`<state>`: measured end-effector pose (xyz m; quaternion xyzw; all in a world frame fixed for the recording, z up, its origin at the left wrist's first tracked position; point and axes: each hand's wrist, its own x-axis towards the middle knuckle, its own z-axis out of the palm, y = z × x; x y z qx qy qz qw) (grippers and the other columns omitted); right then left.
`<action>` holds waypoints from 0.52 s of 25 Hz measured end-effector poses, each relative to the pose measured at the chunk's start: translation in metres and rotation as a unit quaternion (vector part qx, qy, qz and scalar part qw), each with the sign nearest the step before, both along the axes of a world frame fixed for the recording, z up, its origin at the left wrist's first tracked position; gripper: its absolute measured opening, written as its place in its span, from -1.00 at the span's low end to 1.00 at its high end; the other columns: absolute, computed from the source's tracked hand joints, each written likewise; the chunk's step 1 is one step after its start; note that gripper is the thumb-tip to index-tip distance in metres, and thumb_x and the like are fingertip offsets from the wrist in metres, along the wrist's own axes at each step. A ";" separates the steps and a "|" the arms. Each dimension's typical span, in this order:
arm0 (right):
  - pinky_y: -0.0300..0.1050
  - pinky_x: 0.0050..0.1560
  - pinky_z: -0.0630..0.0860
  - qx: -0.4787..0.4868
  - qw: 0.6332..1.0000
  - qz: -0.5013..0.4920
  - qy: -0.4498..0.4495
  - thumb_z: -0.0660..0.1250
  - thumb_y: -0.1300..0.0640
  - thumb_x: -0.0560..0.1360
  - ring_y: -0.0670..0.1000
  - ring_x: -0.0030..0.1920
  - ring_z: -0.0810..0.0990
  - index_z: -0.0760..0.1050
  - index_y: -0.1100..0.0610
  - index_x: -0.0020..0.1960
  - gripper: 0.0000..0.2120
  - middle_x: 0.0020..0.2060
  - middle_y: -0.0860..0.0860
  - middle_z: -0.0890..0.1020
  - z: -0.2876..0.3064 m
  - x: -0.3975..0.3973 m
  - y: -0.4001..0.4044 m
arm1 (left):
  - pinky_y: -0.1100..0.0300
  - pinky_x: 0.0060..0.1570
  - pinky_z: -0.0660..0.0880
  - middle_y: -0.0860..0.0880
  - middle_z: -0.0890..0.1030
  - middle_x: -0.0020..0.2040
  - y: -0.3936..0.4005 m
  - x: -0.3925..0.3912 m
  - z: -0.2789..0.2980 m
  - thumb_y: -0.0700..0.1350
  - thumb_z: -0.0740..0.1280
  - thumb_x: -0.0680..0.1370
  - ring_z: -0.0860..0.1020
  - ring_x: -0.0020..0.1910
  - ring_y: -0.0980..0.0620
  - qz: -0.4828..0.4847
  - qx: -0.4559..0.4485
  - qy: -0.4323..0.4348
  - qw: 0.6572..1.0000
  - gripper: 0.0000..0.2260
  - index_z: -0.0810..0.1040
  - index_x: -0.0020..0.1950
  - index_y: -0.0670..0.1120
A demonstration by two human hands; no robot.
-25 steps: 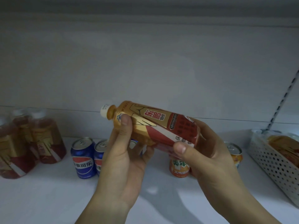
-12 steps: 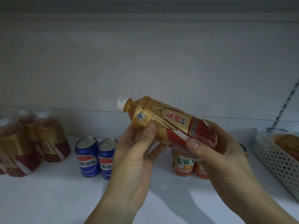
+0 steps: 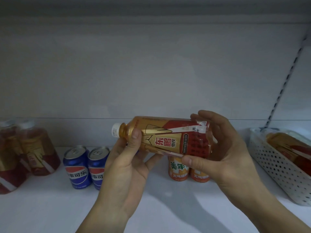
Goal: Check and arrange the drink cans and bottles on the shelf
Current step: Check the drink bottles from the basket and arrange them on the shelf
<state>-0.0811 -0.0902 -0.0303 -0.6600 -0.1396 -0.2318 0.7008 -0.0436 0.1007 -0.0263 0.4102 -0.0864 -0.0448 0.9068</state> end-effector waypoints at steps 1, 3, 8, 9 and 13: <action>0.17 0.14 0.67 0.004 1.000 0.002 -0.002 0.59 0.40 0.12 0.06 0.20 0.69 0.49 0.02 0.34 -0.17 0.27 -0.08 0.64 0.001 -0.002 -0.001 | -0.08 -0.01 0.66 -0.18 0.68 0.18 0.000 0.000 -0.001 -0.04 0.33 0.49 0.67 0.14 -0.12 -0.004 0.002 0.000 1.000 -0.58 0.55 0.32 -0.15; 0.25 0.16 0.65 0.010 1.000 0.008 -0.002 0.58 0.37 0.12 0.08 0.23 0.68 0.49 0.00 0.36 -0.16 0.30 -0.09 0.63 0.003 -0.006 -0.006 | -0.01 -0.08 0.67 -0.09 0.70 0.15 -0.002 -0.001 -0.001 -0.05 0.35 0.47 0.68 0.11 -0.06 0.002 0.016 -0.018 1.000 -0.57 0.54 0.35 -0.04; 0.22 0.05 0.70 -0.030 1.000 -0.003 -0.006 0.61 0.32 0.13 0.03 0.25 0.67 0.46 -0.04 0.39 -0.13 0.29 -0.13 0.63 0.009 -0.017 -0.021 | 0.04 -0.12 0.67 -0.07 0.70 0.16 -0.010 -0.006 -0.002 -0.05 0.49 0.33 0.69 0.13 -0.10 0.060 0.046 -0.060 0.995 -0.33 0.40 0.41 0.22; 0.18 -0.04 0.72 -0.045 0.999 -0.013 0.003 0.63 0.31 0.13 0.01 0.19 0.69 0.47 -0.08 0.37 -0.13 0.24 -0.16 0.65 0.009 -0.020 -0.023 | 0.03 -0.11 0.66 -0.09 0.70 0.17 -0.012 -0.007 0.000 -0.02 0.58 0.28 0.68 0.14 -0.12 0.059 0.052 -0.063 0.995 -0.28 0.42 0.40 0.19; -0.10 -0.15 0.71 -0.103 0.991 -0.085 0.019 0.70 0.38 0.17 -0.05 0.07 0.73 0.50 -0.14 0.33 -0.14 0.11 -0.16 0.68 0.006 -0.032 -0.040 | -0.01 -0.09 0.67 -0.16 0.71 0.13 -0.029 -0.005 0.012 -0.03 0.61 0.19 0.70 0.09 -0.16 0.065 0.086 -0.076 0.991 -0.22 0.41 0.36 0.04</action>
